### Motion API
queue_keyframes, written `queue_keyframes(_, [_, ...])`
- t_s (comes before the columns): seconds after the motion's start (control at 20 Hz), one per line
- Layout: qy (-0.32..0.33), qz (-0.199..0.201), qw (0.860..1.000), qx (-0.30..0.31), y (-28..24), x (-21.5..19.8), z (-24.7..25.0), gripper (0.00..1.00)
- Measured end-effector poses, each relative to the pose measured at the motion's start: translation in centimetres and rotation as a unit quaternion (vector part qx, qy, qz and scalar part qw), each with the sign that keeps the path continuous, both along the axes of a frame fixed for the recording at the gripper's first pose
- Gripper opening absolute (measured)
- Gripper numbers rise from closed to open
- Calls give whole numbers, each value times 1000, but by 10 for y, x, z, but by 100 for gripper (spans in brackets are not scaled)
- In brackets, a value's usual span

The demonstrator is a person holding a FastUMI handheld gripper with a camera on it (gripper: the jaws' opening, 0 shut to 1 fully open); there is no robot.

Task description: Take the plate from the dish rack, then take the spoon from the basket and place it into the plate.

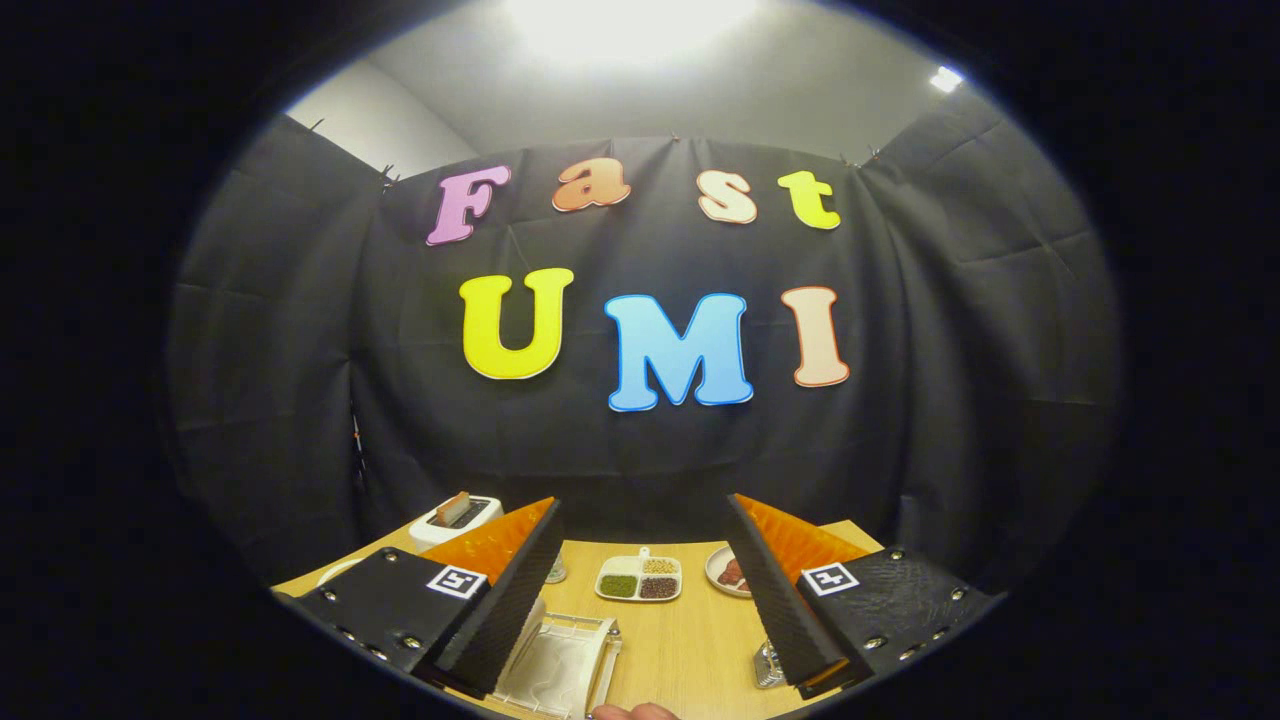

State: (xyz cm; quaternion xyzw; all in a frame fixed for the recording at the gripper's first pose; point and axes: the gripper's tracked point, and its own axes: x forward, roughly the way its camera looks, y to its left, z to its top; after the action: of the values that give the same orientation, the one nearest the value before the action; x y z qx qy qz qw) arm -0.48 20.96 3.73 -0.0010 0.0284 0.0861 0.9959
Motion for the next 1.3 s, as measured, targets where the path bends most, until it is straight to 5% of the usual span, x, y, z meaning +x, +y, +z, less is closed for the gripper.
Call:
queue_keyframes(0.65, [233, 46, 971, -17, 77, 17, -93, 99])
queue_keyframes(1.1, [367, -1, 929, -48, 93, 24, -160, 99])
queue_keyframes(1.3, [383, -23, 921, -72, 101, 30, -183, 99])
